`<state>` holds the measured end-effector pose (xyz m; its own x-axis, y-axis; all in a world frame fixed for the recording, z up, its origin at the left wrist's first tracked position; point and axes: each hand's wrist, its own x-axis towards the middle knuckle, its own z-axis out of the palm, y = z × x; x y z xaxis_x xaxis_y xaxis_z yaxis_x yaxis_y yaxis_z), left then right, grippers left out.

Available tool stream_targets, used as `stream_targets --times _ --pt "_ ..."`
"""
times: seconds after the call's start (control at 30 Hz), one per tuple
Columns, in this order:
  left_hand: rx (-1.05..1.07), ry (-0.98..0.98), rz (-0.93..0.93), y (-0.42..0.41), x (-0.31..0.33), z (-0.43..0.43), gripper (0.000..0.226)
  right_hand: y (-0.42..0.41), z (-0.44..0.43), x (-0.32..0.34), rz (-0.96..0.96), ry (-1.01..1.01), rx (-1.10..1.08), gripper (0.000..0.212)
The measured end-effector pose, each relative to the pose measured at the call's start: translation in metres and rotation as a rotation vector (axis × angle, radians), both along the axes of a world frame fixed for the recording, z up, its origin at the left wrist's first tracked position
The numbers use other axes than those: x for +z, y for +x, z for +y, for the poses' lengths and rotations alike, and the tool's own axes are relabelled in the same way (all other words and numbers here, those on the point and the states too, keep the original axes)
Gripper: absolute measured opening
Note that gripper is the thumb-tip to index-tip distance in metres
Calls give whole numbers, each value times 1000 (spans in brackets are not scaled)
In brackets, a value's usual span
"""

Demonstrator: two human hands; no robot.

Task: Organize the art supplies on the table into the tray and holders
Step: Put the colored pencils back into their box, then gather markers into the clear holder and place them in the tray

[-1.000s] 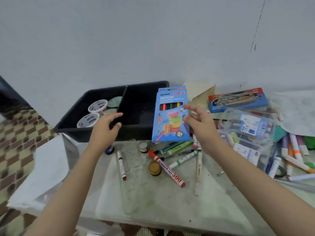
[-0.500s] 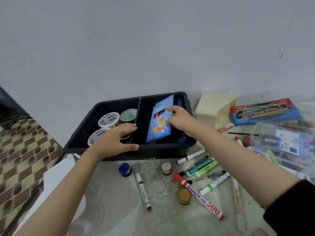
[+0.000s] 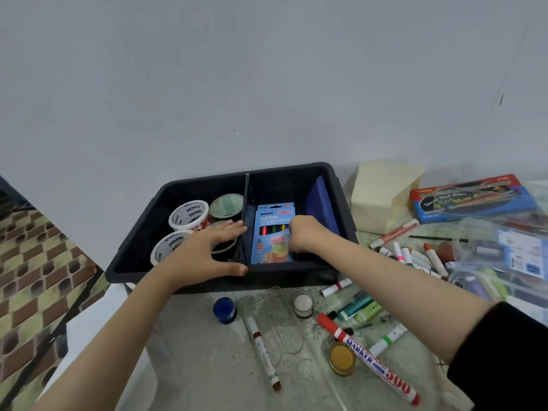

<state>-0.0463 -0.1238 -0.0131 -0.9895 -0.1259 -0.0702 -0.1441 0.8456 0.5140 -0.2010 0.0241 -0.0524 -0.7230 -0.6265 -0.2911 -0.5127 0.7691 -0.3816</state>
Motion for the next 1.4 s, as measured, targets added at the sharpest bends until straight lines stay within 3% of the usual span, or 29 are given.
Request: stream_targets --times 0.23,0.37,0.53,0.73,0.87,0.97,1.07,1.23,1.4 --pt "-3 -12 9 2 1 4 78 1 -1 -5 -21 86 107 20" --pt "-1 4 3 2 1 4 73 -1 2 0 -25 59 143 22" --pt "6 -16 -15 3 2 11 72 7 18 11 -46 -225 165 35" --pt "71 -128 -28 2 0 29 67 37 60 26 9 -625 191 27" --pt "132 -190 199 0 -14 57 60 51 105 22 192 -654 210 29" --pt "65 -95 444 1 -25 93 45 59 147 12 248 -674 154 33" --pt "-16 6 539 3 -37 140 41 63 194 -1 282 -688 71 34" --pt "-109 100 446 2 -60 218 41 64 275 -20 425 -537 -123 36" --pt "-135 76 303 -5 -85 262 48 64 335 -33 323 16 -55 91"
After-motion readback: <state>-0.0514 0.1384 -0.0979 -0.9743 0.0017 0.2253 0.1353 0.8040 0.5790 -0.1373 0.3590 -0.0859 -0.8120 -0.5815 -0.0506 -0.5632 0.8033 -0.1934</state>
